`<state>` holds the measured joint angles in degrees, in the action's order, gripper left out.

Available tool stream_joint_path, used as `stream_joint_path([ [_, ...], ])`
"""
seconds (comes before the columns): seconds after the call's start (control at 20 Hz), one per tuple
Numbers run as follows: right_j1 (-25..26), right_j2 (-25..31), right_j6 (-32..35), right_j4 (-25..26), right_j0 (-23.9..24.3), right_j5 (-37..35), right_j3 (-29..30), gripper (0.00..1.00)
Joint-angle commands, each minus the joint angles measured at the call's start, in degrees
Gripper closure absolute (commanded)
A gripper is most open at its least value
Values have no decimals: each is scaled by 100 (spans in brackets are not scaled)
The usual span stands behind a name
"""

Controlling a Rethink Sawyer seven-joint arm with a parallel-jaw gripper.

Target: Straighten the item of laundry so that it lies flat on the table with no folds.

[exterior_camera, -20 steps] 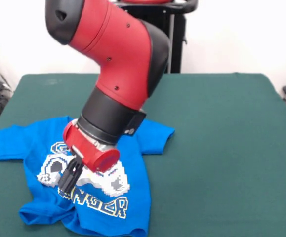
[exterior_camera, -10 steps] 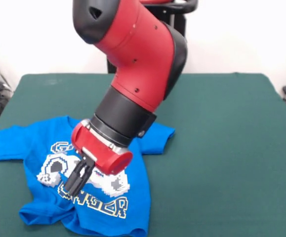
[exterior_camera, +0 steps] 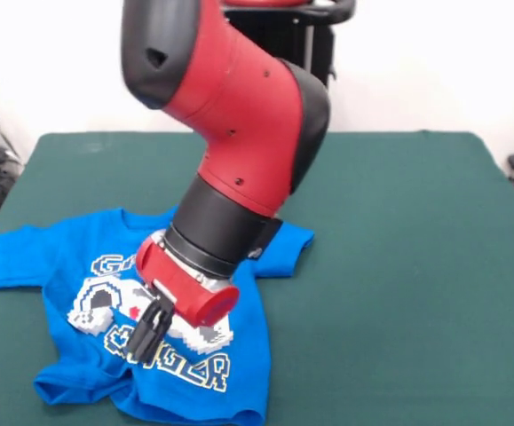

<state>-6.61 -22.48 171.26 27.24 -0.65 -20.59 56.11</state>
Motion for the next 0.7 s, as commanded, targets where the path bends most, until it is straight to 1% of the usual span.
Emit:
stream_joint_path([
  [0.05,-684,1808,-2211,-385,569,-1400,1265,100],
  [0.15,-988,2032,-2399,-388,683,-1636,1573,100],
  [0.3,-1285,2231,-2466,-293,756,-1840,1836,100],
  [0.7,-1580,2890,-2548,-68,1188,-2009,2163,100],
])
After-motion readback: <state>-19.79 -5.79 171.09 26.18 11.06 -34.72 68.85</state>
